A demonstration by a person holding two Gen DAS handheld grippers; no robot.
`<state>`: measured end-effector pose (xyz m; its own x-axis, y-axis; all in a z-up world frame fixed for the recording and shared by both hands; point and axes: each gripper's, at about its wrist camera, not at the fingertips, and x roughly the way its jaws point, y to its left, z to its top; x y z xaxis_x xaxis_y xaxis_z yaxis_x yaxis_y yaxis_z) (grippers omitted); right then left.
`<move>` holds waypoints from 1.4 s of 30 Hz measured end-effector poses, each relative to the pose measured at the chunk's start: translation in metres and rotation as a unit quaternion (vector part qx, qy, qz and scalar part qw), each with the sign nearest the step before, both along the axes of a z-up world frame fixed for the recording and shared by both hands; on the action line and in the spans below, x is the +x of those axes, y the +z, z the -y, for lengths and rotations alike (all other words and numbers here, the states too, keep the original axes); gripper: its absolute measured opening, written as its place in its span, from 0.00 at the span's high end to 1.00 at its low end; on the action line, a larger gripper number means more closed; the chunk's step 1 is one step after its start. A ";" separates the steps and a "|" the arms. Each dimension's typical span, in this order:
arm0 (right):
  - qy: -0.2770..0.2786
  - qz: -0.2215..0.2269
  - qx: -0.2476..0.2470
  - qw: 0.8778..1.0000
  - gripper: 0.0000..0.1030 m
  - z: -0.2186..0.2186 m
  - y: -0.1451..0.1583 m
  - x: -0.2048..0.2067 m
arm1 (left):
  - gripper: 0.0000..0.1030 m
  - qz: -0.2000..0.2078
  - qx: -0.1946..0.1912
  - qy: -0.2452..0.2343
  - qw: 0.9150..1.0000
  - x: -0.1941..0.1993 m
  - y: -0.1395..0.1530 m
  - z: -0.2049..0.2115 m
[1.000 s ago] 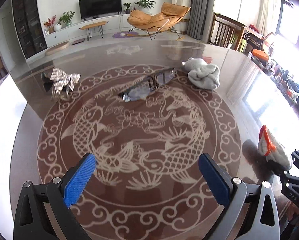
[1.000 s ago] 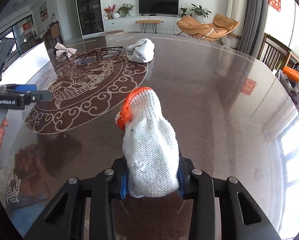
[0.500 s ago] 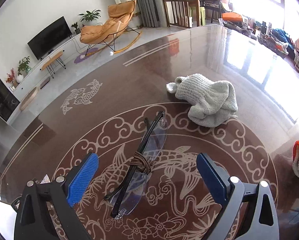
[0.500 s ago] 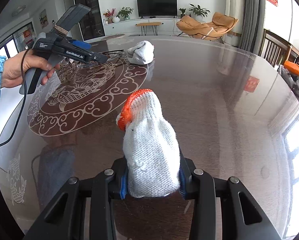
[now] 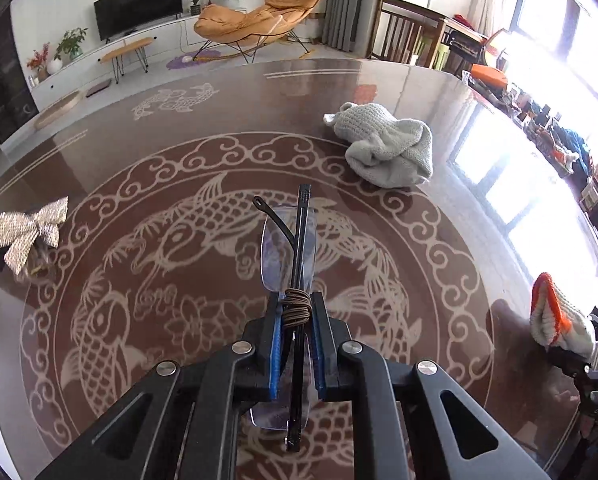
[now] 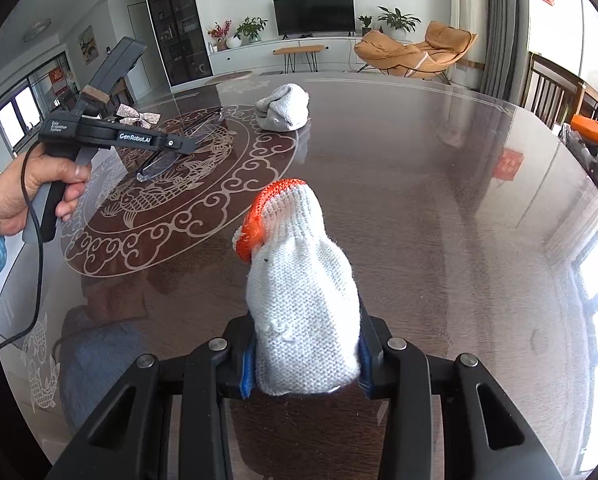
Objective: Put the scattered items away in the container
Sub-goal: 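Lift the glasses with the left tool while the right tool holds the glove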
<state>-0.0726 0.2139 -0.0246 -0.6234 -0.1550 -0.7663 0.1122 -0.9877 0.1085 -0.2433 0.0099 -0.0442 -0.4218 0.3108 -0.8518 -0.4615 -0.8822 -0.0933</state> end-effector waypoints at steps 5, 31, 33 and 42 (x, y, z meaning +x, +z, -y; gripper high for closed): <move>0.045 -0.015 -0.022 0.999 0.61 0.009 0.005 0.008 | 0.88 0.018 0.024 0.067 0.997 0.103 -0.002 0.048; 0.147 0.005 0.061 0.987 0.28 0.094 -0.009 -0.014 | 0.16 -0.047 -0.006 0.087 0.995 0.144 -0.008 0.043; 0.147 0.005 0.061 0.987 0.28 0.094 -0.009 -0.014 | 0.09 -0.054 -0.021 0.084 0.995 0.144 -0.010 0.036; 0.136 0.007 0.060 0.989 0.25 0.104 -0.010 -0.028 | 0.00 -0.053 -0.030 0.106 0.993 0.136 -0.014 0.033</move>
<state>-0.1010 0.1097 -0.0345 -0.5610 -0.2229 -0.7973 0.3754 -0.9268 -0.0050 -0.1068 -0.0230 -0.0582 -0.5603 0.1567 -0.8133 -0.2701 -0.9628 0.0006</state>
